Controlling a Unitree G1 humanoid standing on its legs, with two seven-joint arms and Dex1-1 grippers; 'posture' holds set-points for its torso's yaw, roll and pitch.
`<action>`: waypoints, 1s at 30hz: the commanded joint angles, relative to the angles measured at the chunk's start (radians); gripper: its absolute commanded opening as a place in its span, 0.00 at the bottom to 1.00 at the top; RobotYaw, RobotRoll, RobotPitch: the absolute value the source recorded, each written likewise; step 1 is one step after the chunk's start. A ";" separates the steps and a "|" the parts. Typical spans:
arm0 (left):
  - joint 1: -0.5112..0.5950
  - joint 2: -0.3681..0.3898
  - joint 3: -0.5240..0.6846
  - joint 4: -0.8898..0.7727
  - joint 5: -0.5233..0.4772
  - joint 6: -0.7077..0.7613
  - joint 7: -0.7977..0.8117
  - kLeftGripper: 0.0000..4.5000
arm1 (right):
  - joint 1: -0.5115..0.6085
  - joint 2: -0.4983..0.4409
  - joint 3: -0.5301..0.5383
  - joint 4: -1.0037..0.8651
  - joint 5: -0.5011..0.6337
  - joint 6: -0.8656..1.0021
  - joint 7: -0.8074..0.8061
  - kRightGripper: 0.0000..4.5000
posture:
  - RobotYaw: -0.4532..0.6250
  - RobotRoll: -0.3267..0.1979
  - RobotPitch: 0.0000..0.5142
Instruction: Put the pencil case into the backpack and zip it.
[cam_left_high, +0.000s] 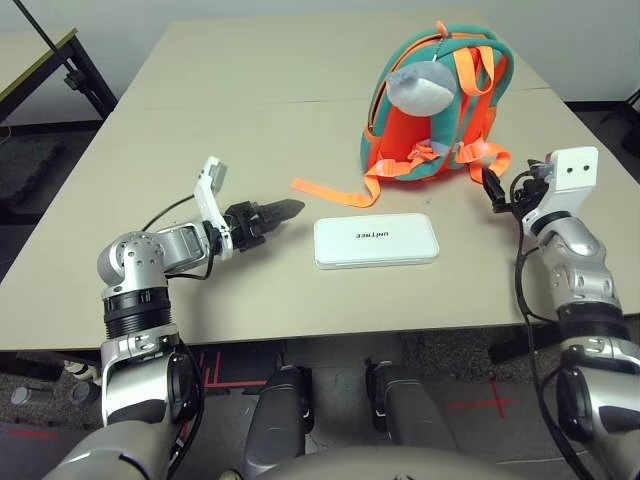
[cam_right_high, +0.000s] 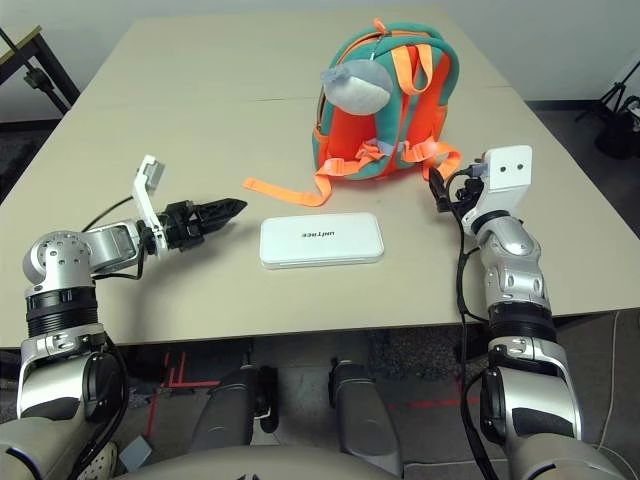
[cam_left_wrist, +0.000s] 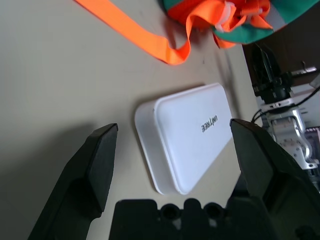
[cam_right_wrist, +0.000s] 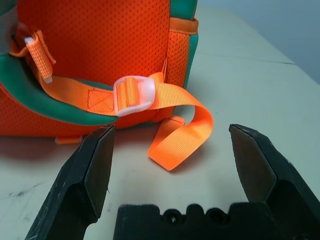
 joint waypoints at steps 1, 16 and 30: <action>-0.016 -0.015 0.019 0.045 -0.001 0.023 0.011 1.00 | 0.019 -0.009 0.007 -0.021 -0.008 0.016 0.006 1.00 | 0.32 0.62 0.25; -0.029 -0.047 -0.001 0.128 0.014 0.091 -0.011 1.00 | 0.086 -0.049 0.059 -0.104 -0.049 0.105 0.060 1.00 | 0.29 0.62 0.25; -0.029 -0.055 -0.025 0.178 0.065 0.062 -0.011 1.00 | 0.156 -0.135 0.146 -0.279 -0.063 0.272 0.210 1.00 | 0.29 0.62 0.26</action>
